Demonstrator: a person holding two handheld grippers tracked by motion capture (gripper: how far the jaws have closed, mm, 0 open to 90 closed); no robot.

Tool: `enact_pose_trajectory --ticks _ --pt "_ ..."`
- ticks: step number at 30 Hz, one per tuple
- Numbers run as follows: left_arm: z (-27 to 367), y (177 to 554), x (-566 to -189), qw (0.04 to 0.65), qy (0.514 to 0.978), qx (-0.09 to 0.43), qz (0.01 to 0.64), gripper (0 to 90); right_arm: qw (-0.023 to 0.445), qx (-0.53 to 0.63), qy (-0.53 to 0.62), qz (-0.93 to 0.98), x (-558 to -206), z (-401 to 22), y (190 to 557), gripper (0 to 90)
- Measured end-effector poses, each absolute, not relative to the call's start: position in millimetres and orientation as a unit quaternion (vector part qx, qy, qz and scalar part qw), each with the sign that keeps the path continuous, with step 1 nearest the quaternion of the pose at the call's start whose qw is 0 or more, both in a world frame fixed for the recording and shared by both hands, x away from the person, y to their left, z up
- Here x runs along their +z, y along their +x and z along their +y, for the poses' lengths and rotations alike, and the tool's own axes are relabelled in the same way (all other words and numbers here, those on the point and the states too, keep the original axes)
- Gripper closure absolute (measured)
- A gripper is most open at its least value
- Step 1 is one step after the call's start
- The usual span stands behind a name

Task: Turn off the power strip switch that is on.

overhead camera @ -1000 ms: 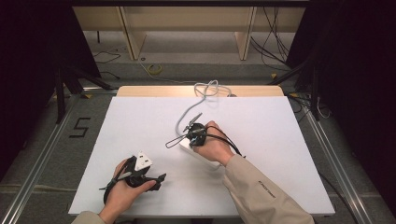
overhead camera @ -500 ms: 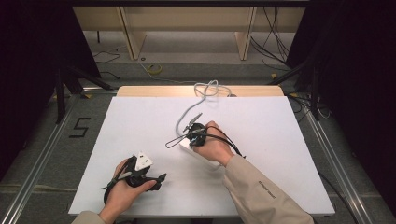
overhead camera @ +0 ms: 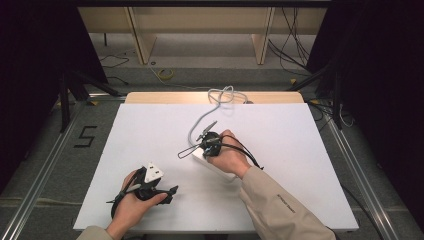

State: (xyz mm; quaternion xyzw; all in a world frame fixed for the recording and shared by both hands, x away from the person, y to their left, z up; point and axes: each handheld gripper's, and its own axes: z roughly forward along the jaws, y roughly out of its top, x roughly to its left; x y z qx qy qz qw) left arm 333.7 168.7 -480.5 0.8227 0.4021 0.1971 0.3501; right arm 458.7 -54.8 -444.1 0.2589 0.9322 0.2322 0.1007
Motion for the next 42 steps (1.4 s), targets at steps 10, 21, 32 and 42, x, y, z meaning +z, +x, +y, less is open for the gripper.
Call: enact_pose_trajectory --ticks 10,21,32,42 --pt "169.0 333.7 -480.6 0.35 0.822 0.197 0.403 16.8 0.099 0.235 0.26 0.931 -444.2 -56.0 458.5 90.0" --pt "169.4 333.8 -480.6 0.35 0.822 0.197 0.403 16.8 0.101 0.237 0.26 0.931 -444.5 -56.4 457.8 90.0" --pt "169.1 334.1 -480.7 0.35 0.823 0.196 0.403 16.8 0.101 0.244 0.263 0.928 -440.3 -57.9 457.6 90.0" --pt "169.5 334.1 -480.4 0.35 0.822 0.196 0.404 16.8 0.108 0.257 0.26 0.925 -438.1 -59.1 456.3 90.0"
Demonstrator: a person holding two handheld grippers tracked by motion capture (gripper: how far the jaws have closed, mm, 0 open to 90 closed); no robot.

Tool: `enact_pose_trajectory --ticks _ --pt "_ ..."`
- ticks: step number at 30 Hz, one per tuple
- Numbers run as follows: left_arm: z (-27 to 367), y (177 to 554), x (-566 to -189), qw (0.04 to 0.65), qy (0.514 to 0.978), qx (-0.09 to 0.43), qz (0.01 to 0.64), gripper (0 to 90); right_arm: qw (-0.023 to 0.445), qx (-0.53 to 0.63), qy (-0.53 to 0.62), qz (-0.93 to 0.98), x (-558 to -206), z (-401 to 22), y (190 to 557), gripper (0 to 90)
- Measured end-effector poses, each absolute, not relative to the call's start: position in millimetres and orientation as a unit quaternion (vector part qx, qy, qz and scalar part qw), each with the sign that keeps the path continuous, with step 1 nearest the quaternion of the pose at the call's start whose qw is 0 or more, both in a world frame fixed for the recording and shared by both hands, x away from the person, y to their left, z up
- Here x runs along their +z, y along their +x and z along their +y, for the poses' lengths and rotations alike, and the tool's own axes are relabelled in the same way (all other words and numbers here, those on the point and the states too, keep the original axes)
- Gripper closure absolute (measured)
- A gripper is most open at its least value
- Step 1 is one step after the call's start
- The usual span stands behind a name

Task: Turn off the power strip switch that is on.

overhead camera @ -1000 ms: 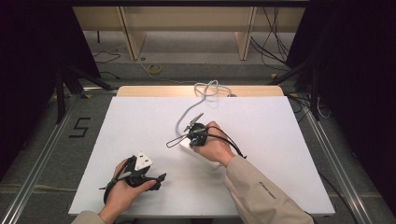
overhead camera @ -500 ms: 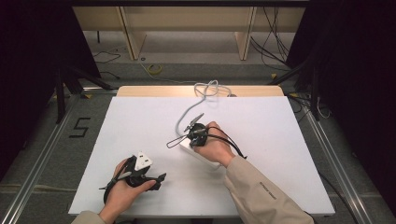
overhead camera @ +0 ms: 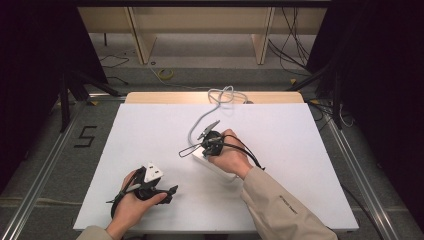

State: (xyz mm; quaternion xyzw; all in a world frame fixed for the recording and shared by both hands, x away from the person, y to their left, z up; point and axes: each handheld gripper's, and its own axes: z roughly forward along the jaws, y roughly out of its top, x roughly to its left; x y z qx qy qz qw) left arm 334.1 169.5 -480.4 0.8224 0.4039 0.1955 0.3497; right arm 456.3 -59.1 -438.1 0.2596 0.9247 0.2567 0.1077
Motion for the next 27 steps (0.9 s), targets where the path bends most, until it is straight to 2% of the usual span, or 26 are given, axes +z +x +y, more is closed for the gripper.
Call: enact_pose_trajectory --ticks 27 --pt "169 333 -480 0.35 0.821 0.197 0.406 16.9 0.108 0.268 0.278 0.916 -431 -88 451 90.0"
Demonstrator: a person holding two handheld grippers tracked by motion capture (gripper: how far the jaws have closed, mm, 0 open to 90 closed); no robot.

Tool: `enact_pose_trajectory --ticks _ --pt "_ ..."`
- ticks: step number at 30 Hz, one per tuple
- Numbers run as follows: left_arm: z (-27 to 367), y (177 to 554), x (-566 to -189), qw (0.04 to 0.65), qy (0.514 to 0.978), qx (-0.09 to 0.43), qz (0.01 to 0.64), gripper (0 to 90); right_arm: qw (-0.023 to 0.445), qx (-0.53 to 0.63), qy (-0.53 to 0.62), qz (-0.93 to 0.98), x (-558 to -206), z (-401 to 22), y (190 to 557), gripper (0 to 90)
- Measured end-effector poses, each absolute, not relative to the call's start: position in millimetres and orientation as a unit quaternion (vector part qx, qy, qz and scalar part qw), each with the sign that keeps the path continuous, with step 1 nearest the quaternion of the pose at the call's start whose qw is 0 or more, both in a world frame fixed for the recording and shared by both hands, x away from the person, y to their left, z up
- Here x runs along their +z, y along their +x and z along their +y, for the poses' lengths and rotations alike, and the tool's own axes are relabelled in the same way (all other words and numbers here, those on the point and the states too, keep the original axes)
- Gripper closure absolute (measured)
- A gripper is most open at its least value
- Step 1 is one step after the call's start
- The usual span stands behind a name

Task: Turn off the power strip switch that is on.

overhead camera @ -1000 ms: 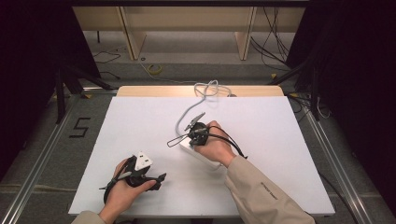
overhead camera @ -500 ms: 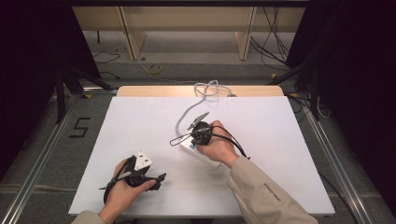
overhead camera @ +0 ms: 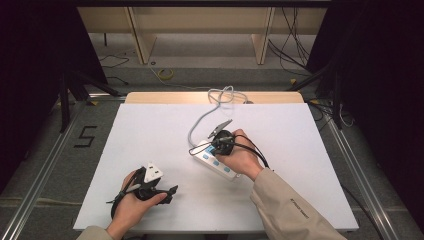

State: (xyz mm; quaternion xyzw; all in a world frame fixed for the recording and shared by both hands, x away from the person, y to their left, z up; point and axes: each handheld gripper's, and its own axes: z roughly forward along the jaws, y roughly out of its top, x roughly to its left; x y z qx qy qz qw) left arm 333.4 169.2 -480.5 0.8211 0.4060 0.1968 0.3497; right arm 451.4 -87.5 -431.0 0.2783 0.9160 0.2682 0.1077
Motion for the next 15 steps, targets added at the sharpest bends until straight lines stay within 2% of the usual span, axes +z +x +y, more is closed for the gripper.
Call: enact_pose_trajectory --ticks 15 --pt "169 333 -481 0.349 0.821 0.197 0.406 17.0 0.108 0.276 0.289 0.91 -430 -104 448 90.0"
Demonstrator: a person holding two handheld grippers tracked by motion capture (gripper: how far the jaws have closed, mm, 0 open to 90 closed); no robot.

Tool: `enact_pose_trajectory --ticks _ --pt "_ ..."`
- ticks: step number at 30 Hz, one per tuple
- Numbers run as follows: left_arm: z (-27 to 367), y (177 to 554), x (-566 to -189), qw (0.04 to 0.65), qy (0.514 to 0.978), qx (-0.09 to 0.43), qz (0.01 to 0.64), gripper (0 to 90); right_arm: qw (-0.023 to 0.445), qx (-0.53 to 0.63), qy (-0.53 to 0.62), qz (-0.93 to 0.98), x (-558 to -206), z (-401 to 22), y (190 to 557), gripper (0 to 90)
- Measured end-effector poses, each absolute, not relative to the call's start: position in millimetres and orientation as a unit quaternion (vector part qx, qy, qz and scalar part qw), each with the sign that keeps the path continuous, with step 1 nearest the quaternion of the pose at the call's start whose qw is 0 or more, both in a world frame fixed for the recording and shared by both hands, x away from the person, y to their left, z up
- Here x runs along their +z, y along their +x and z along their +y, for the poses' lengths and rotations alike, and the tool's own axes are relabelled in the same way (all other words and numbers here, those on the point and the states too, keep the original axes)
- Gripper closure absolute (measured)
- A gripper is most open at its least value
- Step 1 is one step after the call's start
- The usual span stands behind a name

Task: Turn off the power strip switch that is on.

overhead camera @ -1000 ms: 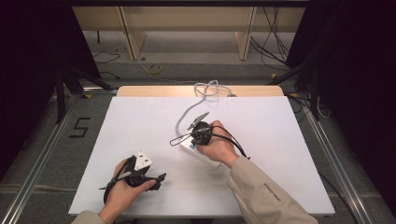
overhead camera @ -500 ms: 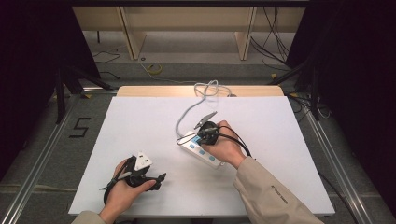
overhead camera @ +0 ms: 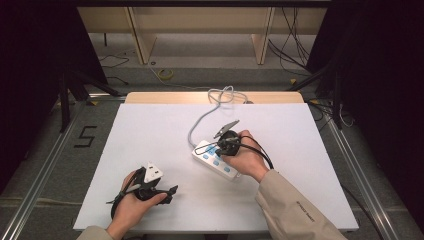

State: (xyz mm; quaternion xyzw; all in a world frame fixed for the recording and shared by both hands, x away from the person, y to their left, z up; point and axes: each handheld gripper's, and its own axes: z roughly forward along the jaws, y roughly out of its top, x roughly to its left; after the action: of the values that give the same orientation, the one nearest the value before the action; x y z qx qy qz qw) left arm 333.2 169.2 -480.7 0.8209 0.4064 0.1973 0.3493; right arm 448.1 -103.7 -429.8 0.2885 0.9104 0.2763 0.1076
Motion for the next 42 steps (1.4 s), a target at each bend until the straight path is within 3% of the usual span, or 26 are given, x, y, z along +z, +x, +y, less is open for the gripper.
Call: enact_pose_trajectory --ticks 42 --pt "167 333 -481 0.349 0.821 0.197 0.407 17.0 0.121 0.286 0.321 0.894 -426 -158 432 90.0"
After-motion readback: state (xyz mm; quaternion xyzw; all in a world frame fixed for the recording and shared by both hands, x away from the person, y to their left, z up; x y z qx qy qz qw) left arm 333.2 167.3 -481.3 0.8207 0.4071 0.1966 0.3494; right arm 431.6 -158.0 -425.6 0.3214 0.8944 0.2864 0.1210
